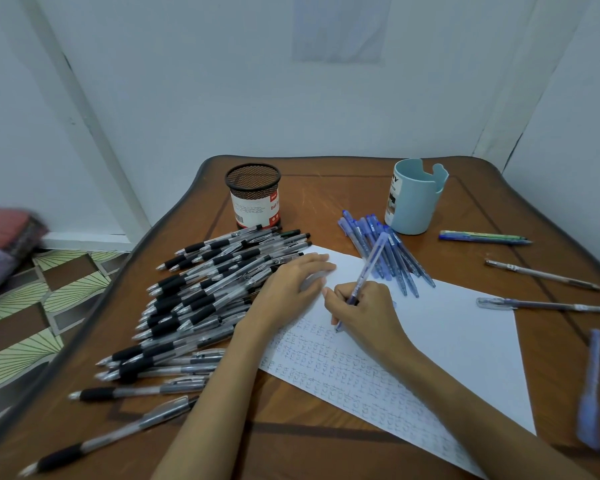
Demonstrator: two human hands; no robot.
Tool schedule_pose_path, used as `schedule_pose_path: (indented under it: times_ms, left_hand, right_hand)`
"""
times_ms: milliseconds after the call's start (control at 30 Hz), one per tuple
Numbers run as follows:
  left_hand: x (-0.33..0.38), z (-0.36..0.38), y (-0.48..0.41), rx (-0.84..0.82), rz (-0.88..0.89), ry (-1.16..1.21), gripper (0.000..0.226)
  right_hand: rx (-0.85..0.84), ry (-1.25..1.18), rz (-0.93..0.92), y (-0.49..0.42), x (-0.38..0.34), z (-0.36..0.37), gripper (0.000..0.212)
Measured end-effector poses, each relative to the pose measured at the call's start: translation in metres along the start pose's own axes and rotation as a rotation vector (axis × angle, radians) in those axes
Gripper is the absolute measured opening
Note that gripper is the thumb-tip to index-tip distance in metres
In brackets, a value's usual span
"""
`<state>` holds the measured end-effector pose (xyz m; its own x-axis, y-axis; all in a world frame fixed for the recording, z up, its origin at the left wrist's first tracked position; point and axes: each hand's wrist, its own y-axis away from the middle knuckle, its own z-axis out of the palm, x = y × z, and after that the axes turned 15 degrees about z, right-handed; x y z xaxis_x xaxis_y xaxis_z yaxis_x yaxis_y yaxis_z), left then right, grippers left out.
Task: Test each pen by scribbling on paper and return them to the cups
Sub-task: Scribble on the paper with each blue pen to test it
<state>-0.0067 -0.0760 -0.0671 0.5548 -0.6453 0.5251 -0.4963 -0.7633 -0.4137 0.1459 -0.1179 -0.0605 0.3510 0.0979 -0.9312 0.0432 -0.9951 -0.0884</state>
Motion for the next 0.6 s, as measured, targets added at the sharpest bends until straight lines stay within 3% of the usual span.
schedule_pose_path:
  times_ms: [167,233,300,467,600]
  left_hand:
    - [0.002,-0.001,0.001,-0.012,0.008,-0.005,0.032]
    - [0.003,-0.001,0.001,-0.018,0.011,-0.021,0.032]
    - [0.005,-0.002,0.001,-0.027,0.005,-0.034,0.033]
    - [0.007,-0.004,0.001,-0.045,0.000,-0.028,0.033]
    - [0.010,-0.002,-0.001,-0.029,0.074,-0.111,0.030]
  right_hand:
    - [-0.008,-0.085,0.020,0.007,-0.012,-0.007,0.044]
    - [0.011,-0.200,0.126,0.004,-0.018,-0.022,0.035]
    - [0.010,-0.259,0.265,-0.007,-0.016,-0.046,0.041]
    - [0.096,-0.199,0.344,0.005,0.001,-0.087,0.023]
    - [0.141,-0.255,0.404,0.019,0.012,-0.097,0.023]
